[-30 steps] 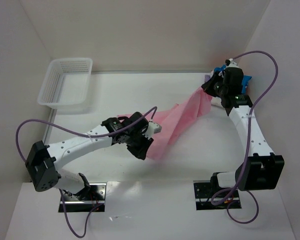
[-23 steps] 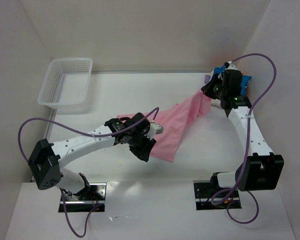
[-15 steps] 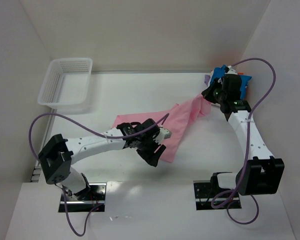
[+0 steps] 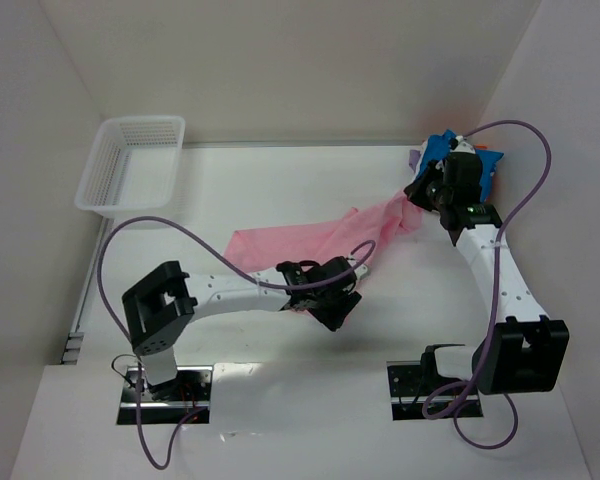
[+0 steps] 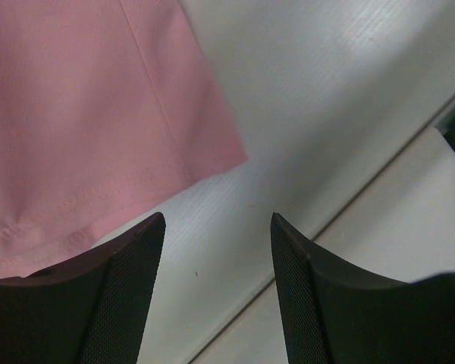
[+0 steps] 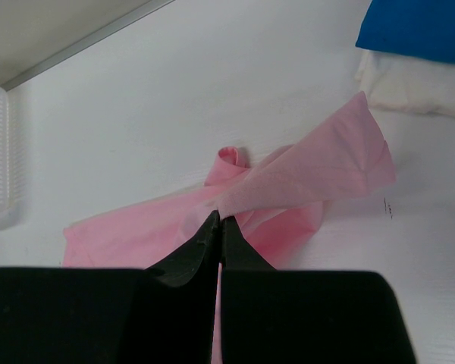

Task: Fold and stack the t-shirts
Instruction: Flatten out the tshirt

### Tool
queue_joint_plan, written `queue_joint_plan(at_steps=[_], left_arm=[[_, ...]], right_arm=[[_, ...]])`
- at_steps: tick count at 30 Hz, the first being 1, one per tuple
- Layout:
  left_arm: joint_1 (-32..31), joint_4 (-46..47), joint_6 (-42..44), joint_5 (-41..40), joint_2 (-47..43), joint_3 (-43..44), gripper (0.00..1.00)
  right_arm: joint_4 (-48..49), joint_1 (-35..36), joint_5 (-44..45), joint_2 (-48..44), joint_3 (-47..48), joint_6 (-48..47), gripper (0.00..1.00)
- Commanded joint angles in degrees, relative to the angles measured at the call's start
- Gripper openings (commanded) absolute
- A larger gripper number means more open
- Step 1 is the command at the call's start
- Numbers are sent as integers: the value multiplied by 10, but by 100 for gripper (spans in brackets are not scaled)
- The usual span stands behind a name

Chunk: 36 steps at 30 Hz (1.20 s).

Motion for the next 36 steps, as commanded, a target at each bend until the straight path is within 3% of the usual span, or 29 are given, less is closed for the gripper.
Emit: queue_joint_plan(at_steps=[1,19,21,22,26,28,29,32,36], left_arm=[[-13,16,-16,-67,44,26,66],[-13,51,-18,-92,92,34,59],[-13,51,-18,-97,92,28,50],[-13,55,-22,-98,88,26,37],[-13,50,-30,-116,86,21,17],[-13,44,-30,-124,76,21,16],[-13,44,-34,-134,71,21,9],[-13,44,-40,-141,62,14,0],[-13,44,-41,-136,58,14,0]], right_arm=[[33,-6,11,-25,-10,-11,1],[33,-13,11,-31,-15,-16,1],[33,-13,11,-31,-15,-16,1],[33,-13,11,-31,-15,-16,1],[33,-13,11,-31,-15,-16,1],[33,-13,11,-31,-15,-16,1],[33,-13,11,-31,-15,-16,1],[33,-13,11,-31,-15,-16,1],[33,-13,11,-31,-15,-16,1]])
